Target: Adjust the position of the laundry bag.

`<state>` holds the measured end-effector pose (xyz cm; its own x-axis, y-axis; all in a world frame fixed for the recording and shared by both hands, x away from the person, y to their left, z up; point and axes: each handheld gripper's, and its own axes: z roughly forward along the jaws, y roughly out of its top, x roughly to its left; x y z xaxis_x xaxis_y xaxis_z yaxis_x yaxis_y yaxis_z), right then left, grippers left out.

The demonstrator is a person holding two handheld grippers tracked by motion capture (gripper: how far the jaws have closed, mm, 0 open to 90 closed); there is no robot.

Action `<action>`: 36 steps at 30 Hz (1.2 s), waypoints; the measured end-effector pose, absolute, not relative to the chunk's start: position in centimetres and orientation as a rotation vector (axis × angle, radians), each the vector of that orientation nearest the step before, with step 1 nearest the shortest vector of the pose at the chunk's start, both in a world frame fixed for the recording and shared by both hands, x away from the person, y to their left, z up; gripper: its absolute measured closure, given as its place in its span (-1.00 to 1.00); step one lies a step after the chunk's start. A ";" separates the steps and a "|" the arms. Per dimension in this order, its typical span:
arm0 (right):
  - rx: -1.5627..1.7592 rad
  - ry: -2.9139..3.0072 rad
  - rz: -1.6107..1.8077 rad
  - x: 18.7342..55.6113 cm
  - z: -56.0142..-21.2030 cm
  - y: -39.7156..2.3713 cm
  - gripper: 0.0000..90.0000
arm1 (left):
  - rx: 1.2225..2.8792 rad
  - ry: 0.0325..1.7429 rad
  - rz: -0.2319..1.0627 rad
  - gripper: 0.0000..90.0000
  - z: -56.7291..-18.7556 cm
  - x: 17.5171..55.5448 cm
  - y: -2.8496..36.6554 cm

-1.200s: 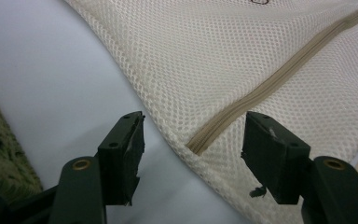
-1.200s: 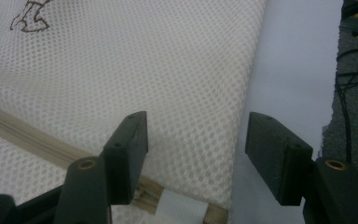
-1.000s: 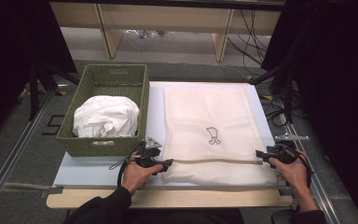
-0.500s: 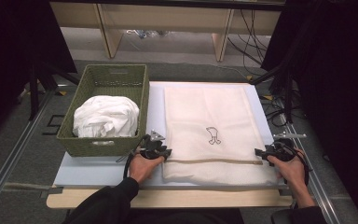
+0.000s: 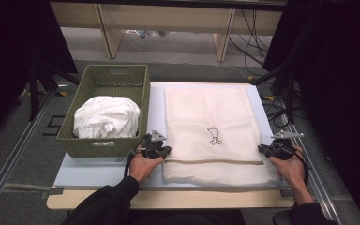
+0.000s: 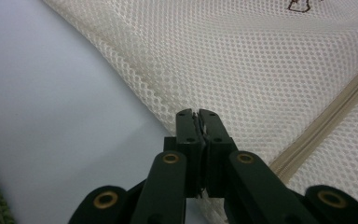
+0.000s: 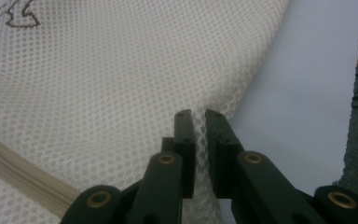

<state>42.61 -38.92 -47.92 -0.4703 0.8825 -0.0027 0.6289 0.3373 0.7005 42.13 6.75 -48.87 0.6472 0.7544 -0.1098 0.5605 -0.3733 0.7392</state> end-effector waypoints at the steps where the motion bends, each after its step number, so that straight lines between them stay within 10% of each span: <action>1: 1.346 2.232 0.892 42.5 -47.9 -38.7 0.91 | 2.074 1.025 0.326 0.94 -48.9 42.1 6.7; 36: 1.144 2.365 0.979 43.0 -47.0 -33.0 0.93 | 2.158 1.030 0.457 0.94 -48.0 40.8 9.7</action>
